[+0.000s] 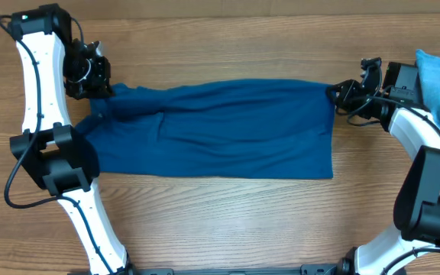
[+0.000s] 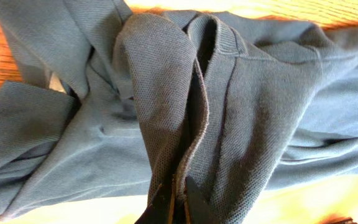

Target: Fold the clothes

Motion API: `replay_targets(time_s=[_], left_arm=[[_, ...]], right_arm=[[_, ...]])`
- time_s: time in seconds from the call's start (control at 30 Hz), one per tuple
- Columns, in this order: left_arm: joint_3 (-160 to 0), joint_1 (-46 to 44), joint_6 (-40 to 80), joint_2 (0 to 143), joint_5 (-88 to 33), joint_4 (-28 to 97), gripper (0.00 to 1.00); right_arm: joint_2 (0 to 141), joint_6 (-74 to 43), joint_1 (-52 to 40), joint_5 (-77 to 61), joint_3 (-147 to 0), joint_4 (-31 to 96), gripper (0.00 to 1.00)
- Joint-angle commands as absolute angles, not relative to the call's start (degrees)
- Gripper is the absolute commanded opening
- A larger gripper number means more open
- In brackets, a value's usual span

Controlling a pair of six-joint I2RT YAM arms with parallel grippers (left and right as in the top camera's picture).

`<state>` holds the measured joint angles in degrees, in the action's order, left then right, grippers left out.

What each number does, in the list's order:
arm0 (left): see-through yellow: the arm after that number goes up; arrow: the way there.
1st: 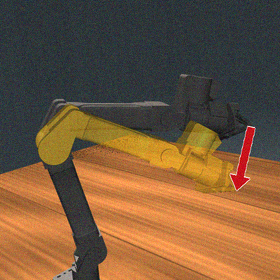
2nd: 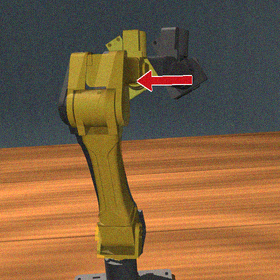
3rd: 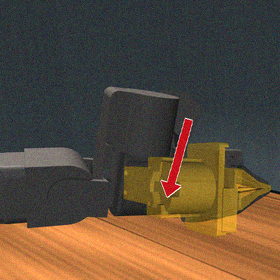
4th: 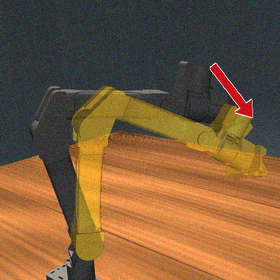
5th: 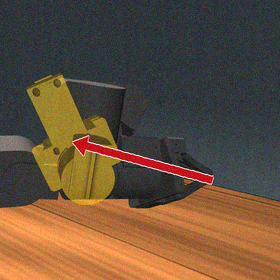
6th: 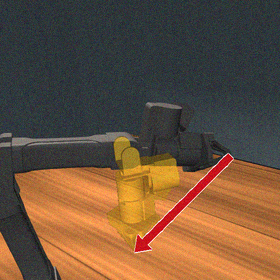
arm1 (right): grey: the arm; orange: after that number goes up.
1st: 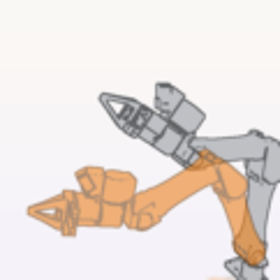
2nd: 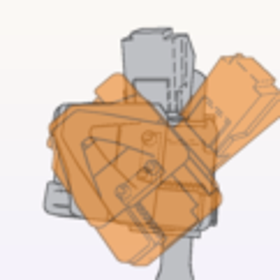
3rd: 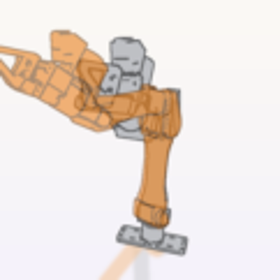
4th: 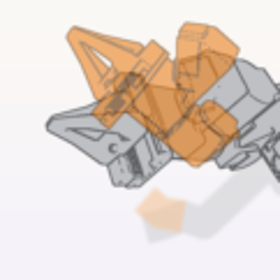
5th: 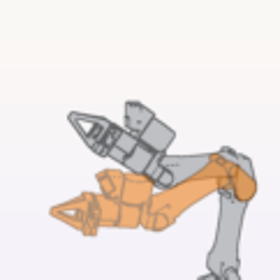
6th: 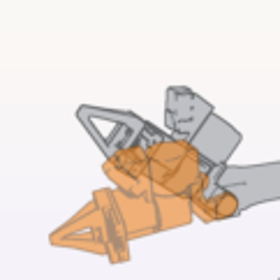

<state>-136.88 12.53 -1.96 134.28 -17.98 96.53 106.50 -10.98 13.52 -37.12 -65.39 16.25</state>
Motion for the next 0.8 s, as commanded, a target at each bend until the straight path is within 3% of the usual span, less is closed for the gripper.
replay_targets(time_s=[0.0, 0.47, 0.5, 0.63, 0.77], left_arm=[[-137.82, 14.26, -3.64, 134.13, -18.06, 96.84, 0.04], [-137.82, 14.35, -3.68, 134.13, -18.04, 96.84, 0.04], [-137.82, 14.35, -3.68, 134.13, -18.04, 96.84, 0.04], [-137.82, 14.33, -3.68, 134.13, -18.06, 96.84, 0.04], [-137.82, 14.33, -3.66, 134.13, -18.09, 96.84, 0.04]], right_arm=[[104.81, -6.9, 13.85, -37.63, -66.41, 20.84, 0.14], [104.77, -3.31, 13.85, -34.57, -66.39, 41.89, 0.15], [104.77, -3.38, 13.85, -33.63, -66.39, 43.38, 0.19], [104.77, -3.38, 13.85, -29.45, -66.39, 46.78, 0.52], [104.77, -6.28, 14.44, -27.92, -66.39, 39.81, 0.77]])
